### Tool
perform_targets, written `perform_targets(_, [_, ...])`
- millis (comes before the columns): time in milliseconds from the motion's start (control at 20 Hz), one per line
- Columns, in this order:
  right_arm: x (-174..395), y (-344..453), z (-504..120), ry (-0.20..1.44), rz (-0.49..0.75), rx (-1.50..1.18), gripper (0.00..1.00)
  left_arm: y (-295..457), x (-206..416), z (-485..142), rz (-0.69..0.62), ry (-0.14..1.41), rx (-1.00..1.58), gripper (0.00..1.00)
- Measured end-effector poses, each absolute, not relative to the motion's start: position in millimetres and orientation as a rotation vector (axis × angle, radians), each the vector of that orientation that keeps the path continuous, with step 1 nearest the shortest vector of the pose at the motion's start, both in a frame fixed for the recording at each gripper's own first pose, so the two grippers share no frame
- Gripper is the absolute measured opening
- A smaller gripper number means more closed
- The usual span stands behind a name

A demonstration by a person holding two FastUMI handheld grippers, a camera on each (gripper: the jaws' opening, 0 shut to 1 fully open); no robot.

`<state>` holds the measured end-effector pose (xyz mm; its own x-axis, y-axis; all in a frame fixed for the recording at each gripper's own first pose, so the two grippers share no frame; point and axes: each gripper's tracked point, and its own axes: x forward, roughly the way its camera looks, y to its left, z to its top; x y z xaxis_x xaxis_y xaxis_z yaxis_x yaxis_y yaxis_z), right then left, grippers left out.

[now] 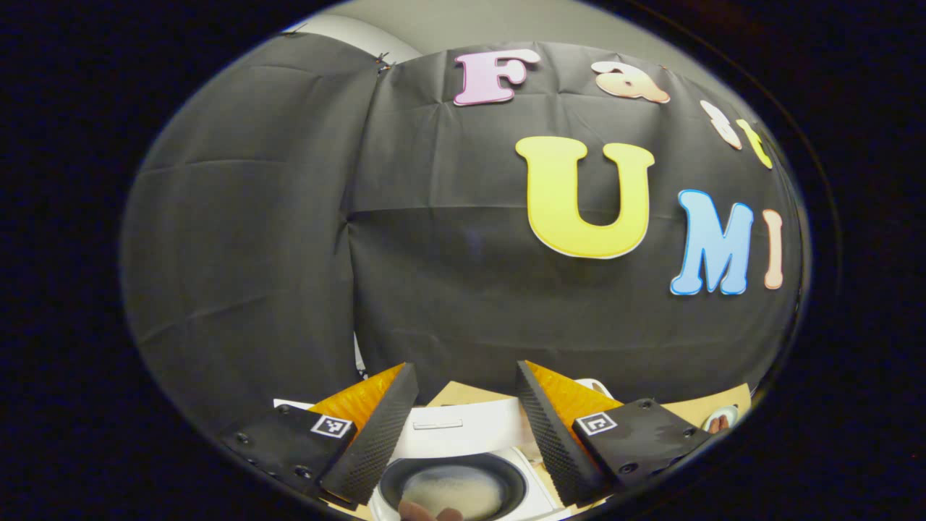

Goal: Close the left gripper, press the button to open the rice cooker; take a wooden spoon from the chopstick holder with the right hand, scoop a spoonful of rice and pour it into the rice cooker, then put the wooden spoon back into the chopstick holder.

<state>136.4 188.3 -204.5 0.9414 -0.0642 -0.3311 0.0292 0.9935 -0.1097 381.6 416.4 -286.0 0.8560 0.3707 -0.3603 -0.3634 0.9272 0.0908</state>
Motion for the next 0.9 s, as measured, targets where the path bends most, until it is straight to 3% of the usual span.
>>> perform_targets(350, [122.7, 181.6, -205.2, 0.358, -0.043, -0.104, 0.88, 385.7, 287.9, -378.9, 0.427, 0.506, -0.018, 0.97])
perform_targets(800, [105.3, 195.8, -208.5, 0.390, 0.003, -0.105, 0.88, 357.8, 228.5, -467.8, 0.415, 0.692, -0.022, 0.98])
perform_targets(900, [98.8, 193.6, -210.3, 0.394, 0.001, -0.111, 0.88, 364.2, 242.0, -468.6, 0.414, 0.661, -0.014, 0.98])
